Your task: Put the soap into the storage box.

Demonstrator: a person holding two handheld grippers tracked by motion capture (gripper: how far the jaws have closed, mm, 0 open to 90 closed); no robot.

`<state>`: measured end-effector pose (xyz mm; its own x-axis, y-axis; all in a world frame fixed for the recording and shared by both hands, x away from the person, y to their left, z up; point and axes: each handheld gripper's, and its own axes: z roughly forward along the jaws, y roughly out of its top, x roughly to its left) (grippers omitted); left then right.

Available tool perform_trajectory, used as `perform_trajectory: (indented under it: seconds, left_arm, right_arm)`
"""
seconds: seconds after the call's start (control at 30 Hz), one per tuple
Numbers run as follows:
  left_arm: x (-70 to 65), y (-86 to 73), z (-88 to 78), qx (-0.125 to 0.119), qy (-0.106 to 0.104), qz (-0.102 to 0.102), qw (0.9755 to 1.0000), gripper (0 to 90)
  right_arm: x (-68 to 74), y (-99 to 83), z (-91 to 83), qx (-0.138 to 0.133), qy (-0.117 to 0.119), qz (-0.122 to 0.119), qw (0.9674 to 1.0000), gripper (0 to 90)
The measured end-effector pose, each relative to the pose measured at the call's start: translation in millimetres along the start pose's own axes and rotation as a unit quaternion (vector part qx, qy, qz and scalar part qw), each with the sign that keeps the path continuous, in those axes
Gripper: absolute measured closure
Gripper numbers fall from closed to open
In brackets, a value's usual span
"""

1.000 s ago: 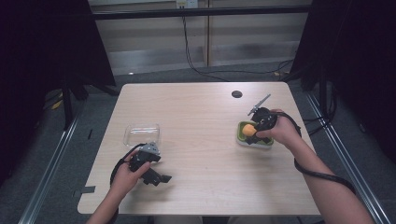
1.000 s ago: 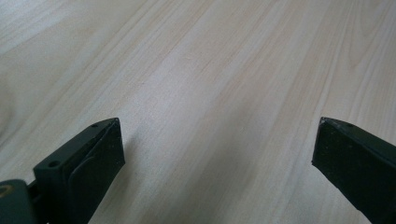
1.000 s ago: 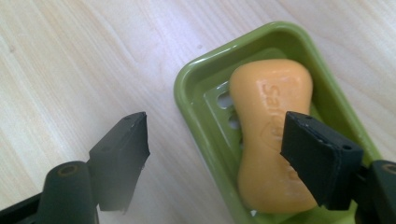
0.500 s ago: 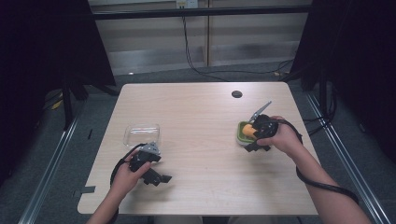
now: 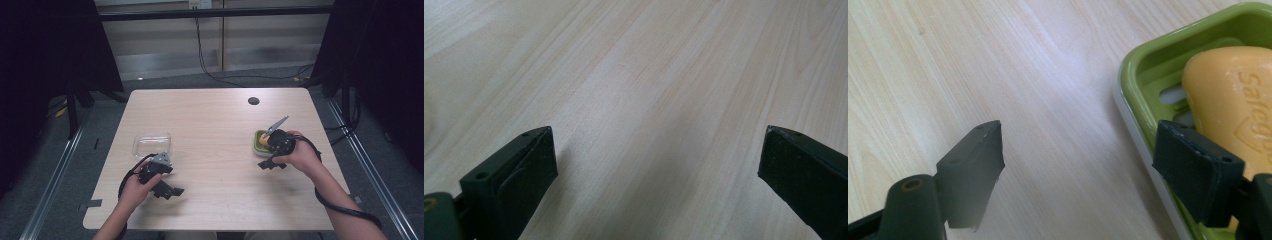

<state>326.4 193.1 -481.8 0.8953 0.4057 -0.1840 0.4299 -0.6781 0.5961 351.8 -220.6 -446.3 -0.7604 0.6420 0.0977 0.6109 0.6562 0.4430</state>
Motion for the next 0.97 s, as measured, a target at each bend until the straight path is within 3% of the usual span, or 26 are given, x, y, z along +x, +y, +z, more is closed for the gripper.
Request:
perform_trajectory:
  seconds: [0.47,0.8,0.83,0.87,0.9,0.97]
  left_arm:
    - [0.3,-0.2,-0.2,-0.002,0.000,0.001,1.0000,1.9]
    - [-0.5,-0.5,1.4,-0.011,-0.001,-0.002,0.9999,1.9]
    - [-0.8,-0.5,1.7,-0.012,-0.001,-0.005,0.9999,1.9]
    - [-1.8,0.5,0.3,0.002,0.015,-0.001,0.9999,1.8]
    - [-0.4,0.4,0.4,0.000,0.002,0.001,1.0000,1.9]
    - [-0.5,0.5,0.5,-0.001,0.002,0.001,1.0000,1.9]
  right_arm:
    - [13.2,-10.6,2.2,-0.022,0.016,0.005,0.9996,19.3]
    - [23.2,-23.5,6.3,-0.035,0.002,-0.003,0.9994,18.8]
    - [25.1,-24.9,6.9,-0.040,0.004,-0.003,0.9992,18.8]
    - [27.5,-26.5,7.7,-0.044,0.006,-0.001,0.9990,18.8]
    - [28.6,-27.8,9.7,-0.056,0.008,-0.011,0.9984,18.7]
    - [32.4,-29.7,15.3,-0.057,0.011,-0.017,0.9981,18.0]
